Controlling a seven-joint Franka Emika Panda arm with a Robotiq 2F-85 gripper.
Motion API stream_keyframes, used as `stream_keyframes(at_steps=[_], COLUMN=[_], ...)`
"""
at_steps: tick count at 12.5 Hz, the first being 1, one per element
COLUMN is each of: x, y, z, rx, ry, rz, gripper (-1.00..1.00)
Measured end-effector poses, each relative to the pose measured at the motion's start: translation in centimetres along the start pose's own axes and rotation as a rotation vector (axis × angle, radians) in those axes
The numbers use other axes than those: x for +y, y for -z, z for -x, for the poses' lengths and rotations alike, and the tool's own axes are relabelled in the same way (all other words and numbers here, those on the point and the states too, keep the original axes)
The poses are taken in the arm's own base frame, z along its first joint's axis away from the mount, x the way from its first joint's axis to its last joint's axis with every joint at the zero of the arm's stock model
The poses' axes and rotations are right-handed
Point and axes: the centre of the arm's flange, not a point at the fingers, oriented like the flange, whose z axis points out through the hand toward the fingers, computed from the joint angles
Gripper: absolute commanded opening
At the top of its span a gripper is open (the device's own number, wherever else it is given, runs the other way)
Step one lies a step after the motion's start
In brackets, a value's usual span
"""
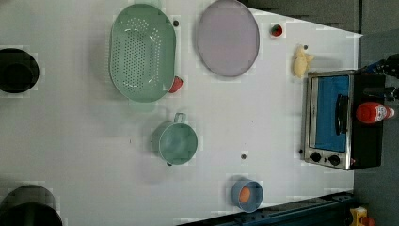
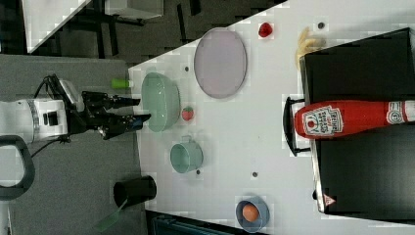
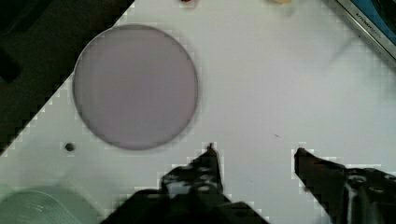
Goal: Pick Ketchup from oven and place it on table.
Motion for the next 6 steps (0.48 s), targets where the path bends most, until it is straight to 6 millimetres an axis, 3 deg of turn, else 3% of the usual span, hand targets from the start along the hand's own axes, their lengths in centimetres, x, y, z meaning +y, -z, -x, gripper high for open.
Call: stream_keyframes(at_steps=[1, 3, 6], x=[3.1, 8.9, 11.8], y=[-0.9, 0.7, 7.8], z=[1.9, 5.1, 5.4], rx=[-0.064, -0.096, 0.013], ry=[-0.016, -0.044, -0.079], rz=[0.066, 0.12, -0.022], gripper=[0.6, 0.99, 1.0])
